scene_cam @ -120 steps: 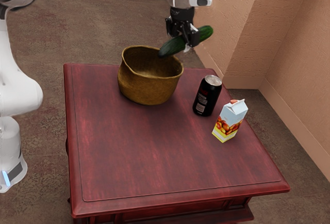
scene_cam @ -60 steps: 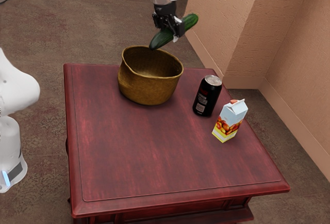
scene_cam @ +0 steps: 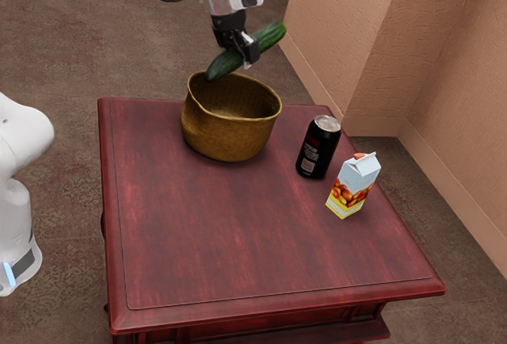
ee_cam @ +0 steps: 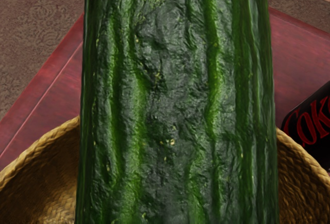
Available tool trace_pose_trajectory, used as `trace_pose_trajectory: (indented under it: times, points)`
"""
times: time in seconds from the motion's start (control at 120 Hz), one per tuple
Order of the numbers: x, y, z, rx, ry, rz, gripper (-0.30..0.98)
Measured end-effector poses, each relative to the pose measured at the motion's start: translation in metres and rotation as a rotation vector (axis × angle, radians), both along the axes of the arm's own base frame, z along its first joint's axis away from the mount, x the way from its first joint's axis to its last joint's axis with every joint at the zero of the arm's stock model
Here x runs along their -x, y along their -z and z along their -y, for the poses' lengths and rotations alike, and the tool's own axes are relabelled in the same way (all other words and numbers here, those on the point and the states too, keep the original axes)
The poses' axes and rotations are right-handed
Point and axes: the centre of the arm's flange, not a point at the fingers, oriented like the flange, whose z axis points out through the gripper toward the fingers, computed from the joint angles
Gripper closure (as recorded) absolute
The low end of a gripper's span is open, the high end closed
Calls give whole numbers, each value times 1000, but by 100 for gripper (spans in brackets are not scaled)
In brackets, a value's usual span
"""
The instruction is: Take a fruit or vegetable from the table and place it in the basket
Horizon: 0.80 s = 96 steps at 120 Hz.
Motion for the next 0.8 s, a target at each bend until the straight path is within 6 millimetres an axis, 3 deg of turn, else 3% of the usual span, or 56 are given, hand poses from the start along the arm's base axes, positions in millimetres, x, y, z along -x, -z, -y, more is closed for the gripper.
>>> trace_pose_trajectory:
  times: [0.133, 0.35, 0.733, 0.8]
  points:
    - [2, 12, 3, -3, 8, -10, 51]
    - [4, 12, 13, -18, 26, -2, 51]
    - [-4, 15, 13, -7, 25, 1, 51]
    - [-14, 21, 18, -2, 38, -13, 52]
